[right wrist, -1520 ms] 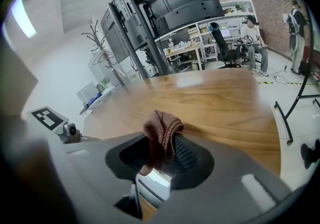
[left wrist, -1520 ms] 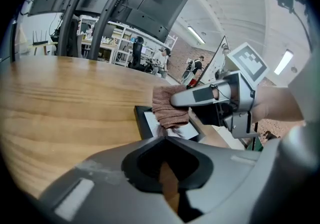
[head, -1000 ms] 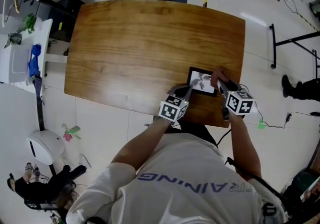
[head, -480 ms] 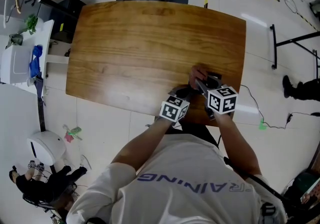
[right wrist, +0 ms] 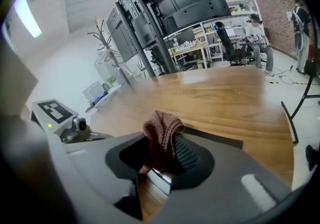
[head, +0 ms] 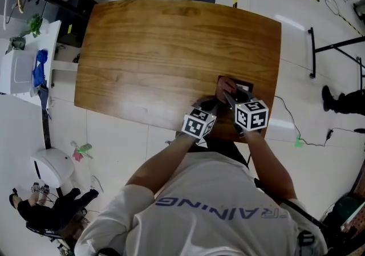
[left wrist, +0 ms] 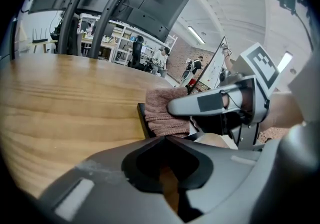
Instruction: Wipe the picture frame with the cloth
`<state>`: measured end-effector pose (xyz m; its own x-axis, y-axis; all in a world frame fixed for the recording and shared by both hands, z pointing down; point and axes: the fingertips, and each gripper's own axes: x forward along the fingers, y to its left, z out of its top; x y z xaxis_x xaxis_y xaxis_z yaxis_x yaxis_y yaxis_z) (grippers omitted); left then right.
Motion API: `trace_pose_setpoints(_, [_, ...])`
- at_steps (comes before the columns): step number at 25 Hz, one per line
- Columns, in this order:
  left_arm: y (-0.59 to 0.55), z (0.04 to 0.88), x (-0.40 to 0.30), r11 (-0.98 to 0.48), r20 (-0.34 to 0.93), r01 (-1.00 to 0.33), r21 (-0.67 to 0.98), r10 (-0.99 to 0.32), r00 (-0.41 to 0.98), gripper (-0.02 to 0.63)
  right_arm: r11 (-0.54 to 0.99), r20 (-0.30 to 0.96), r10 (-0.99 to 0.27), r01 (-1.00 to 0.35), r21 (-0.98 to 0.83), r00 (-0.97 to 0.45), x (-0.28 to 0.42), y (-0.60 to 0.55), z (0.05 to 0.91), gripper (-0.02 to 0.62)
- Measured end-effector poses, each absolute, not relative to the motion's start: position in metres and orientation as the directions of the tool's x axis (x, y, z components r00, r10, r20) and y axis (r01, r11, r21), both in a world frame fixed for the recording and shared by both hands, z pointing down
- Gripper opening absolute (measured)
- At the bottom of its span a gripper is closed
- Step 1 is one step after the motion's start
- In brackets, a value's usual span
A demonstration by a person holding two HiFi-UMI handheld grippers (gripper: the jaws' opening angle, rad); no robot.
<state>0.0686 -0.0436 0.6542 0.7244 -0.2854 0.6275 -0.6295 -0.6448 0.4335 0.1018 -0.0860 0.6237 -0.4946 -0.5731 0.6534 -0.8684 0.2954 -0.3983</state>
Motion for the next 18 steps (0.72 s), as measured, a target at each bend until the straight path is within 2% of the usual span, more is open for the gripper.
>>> trace_pose_setpoints(12, [-0.045, 0.654, 0.067, -0.641, 0.627, -0.633, 0.434, -0.290, 0.723, 0.003, 0.156, 0.690, -0.618, -0.918, -0.364, -0.378, 0.186, -0.054, 0.623, 0.126])
trace_pose_setpoints(18, [-0.044, 0.654, 0.067, -0.643, 0.628, -0.633, 0.430, -0.291, 0.722, 0.003, 0.135, 0.675, -0.642, -0.920, -0.367, -0.363, 0.202, -0.048, 0.623, 0.126])
